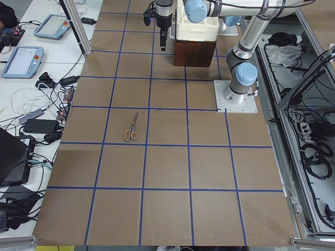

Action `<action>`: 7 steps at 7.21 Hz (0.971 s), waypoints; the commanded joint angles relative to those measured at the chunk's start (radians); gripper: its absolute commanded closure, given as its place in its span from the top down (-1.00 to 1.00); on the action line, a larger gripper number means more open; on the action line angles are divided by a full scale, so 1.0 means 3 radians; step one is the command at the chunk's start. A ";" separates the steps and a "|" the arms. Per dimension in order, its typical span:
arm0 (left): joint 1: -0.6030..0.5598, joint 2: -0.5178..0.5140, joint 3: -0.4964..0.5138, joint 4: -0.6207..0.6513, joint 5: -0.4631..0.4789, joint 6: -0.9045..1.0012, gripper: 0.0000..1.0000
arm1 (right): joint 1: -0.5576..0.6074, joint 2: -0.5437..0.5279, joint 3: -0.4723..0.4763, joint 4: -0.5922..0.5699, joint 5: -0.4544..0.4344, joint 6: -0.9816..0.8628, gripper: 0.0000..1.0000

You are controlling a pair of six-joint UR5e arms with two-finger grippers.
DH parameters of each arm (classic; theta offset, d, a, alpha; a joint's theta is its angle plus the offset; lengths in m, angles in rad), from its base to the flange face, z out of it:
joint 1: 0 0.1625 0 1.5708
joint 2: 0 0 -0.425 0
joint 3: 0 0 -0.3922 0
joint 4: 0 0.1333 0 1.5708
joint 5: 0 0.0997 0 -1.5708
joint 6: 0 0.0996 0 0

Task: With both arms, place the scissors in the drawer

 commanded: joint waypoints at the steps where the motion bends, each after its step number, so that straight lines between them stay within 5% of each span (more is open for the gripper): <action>1: 0.0417 -0.0173 -0.0003 0.0239 0.0017 0.1084 1.00 | 0.0232 0.0179 0.0031 -0.0023 0.0086 -0.0638 1.00; 4: 0.0862 -0.0505 -0.0003 0.0394 0.0023 0.2441 1.00 | 0.0264 0.0446 0.0031 -0.0156 0.0438 -0.0921 1.00; 7: 0.1038 -0.0863 -0.0003 0.0834 0.0048 0.3169 1.00 | 0.0279 0.0548 0.0046 -0.0187 0.0424 -0.1493 1.00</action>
